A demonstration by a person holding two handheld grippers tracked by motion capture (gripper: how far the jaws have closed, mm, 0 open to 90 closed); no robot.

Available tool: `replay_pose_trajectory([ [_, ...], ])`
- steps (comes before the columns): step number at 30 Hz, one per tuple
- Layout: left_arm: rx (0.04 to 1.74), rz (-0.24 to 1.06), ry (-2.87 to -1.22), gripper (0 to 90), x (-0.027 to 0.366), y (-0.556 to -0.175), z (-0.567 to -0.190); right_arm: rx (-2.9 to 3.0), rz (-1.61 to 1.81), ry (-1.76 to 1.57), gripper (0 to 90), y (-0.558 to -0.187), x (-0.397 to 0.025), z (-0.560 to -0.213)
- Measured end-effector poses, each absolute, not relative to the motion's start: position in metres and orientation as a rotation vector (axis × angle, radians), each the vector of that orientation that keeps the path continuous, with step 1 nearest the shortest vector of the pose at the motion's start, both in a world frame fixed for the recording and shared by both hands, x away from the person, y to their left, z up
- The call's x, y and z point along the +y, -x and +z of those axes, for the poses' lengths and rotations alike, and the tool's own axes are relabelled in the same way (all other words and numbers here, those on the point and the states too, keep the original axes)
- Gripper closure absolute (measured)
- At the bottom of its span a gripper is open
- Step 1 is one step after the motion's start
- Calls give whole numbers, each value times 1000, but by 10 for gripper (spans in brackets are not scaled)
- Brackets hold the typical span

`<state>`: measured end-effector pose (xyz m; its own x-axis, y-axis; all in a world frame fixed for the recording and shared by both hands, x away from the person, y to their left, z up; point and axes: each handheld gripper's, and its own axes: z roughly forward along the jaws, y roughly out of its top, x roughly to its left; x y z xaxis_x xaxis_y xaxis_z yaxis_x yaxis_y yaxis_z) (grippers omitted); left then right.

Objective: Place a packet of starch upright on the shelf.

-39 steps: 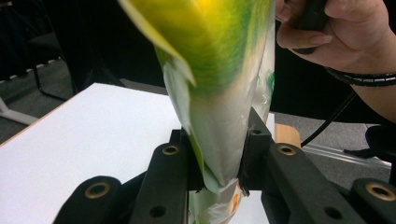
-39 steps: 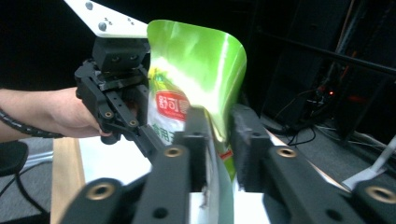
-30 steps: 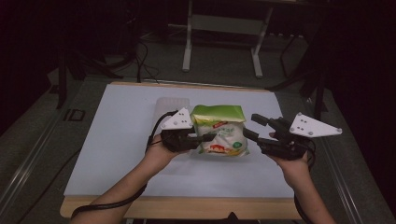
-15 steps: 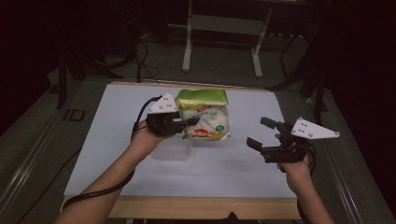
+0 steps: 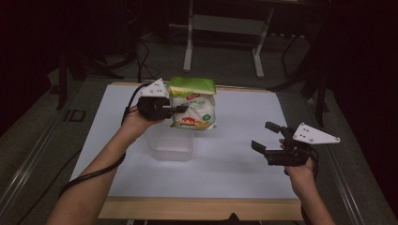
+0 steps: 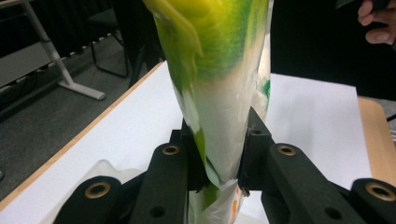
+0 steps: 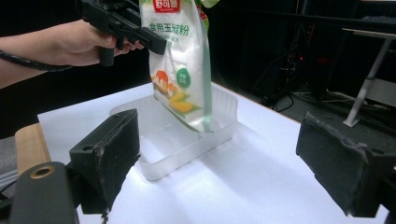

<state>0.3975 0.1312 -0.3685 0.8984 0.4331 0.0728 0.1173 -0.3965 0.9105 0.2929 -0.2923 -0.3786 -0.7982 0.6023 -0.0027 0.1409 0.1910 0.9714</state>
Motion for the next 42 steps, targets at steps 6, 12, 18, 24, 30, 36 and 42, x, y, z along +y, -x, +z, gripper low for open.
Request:
replay_pose_trajectory([
  [6, 381, 355, -1946, 765, 148, -414, -374, 2070, 1641, -707, 138, -294, -298, -380],
  [12, 409, 374, -1928, 765, 165, -426, -384, 2065, 1629, -738, 139, -296, -306, -384],
  [18, 413, 392, -1933, 765, 177, -438, -399, 2087, 1608, -751, 140, -297, -308, -390],
  [24, 451, 379, -1903, 765, 186, -445, -414, 2087, 1622, -772, 141, -299, -313, -397],
  [30, 469, 371, -1919, 765, 182, -451, -427, 2095, 1626, -782, 141, -299, -314, -400],
  [36, 488, 351, -1941, 766, 182, -454, -437, 2097, 1627, -781, 142, -299, -316, -402],
  [42, 486, 342, -1926, 768, 187, -455, -445, 2103, 1629, -787, 143, -300, -316, -404],
])
